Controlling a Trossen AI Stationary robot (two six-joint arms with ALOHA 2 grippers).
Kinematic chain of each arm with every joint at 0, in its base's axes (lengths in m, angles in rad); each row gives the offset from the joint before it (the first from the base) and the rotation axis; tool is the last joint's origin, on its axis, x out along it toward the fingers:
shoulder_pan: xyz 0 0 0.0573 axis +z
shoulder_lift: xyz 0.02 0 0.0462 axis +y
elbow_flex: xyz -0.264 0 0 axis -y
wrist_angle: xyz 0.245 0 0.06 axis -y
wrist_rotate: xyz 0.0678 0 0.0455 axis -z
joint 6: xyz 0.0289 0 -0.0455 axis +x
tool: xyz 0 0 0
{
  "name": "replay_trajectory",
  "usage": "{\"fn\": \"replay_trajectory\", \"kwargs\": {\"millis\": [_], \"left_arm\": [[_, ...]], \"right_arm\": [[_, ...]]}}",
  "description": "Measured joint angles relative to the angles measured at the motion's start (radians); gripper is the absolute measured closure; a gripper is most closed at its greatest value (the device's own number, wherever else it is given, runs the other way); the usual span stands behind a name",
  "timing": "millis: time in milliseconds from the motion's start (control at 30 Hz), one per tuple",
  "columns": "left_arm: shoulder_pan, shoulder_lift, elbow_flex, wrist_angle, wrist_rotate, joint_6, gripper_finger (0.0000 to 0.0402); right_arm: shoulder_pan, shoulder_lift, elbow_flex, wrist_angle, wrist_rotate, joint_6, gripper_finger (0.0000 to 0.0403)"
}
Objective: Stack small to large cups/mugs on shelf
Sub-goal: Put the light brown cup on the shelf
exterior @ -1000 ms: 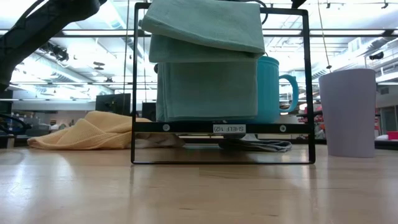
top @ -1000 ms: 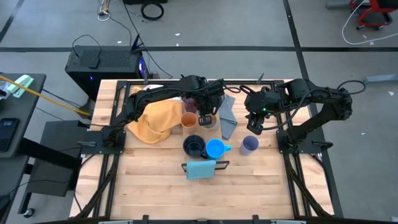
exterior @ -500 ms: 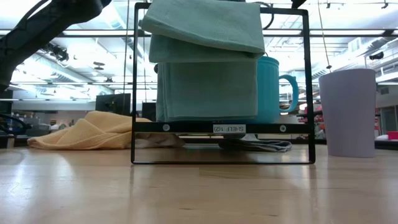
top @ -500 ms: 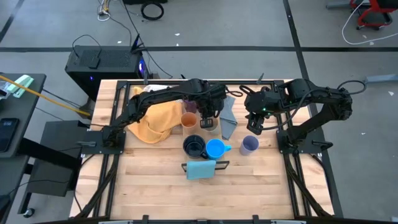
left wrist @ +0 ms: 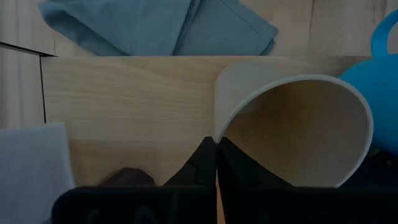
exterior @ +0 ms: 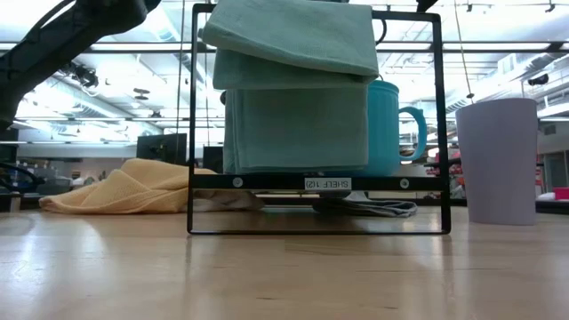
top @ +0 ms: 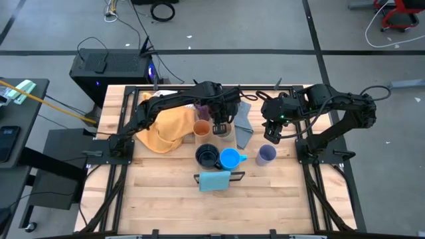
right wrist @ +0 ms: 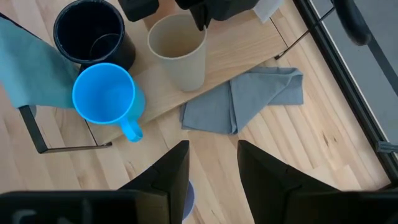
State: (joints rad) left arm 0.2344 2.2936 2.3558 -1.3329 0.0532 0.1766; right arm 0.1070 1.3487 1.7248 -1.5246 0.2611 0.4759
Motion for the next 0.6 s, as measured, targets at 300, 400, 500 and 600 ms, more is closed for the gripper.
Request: {"fn": "replay_trajectory", "kwargs": {"millis": [300, 400, 500, 600], "left_arm": [[0.000, 0.000, 0.000, -0.005, -0.001, -0.007, 0.0390], [0.000, 0.000, 0.000, -0.005, -0.001, -0.007, 0.0390], [0.000, 0.000, 0.000, -0.006, -0.006, -0.006, 0.0389], [0.000, -0.001, 0.000, -0.017, -0.007, -0.001, 0.0392]], "right_arm": [[-0.020, 0.000, 0.000, 0.000, 0.000, -0.012, 0.0261], [-0.024, 0.000, 0.000, 0.000, 0.000, -0.022, 0.0261], [-0.023, 0.000, 0.000, 0.000, 0.000, -0.026, 0.0261], [-0.023, 0.000, 0.000, 0.000, 0.000, -0.026, 0.0261]]}}
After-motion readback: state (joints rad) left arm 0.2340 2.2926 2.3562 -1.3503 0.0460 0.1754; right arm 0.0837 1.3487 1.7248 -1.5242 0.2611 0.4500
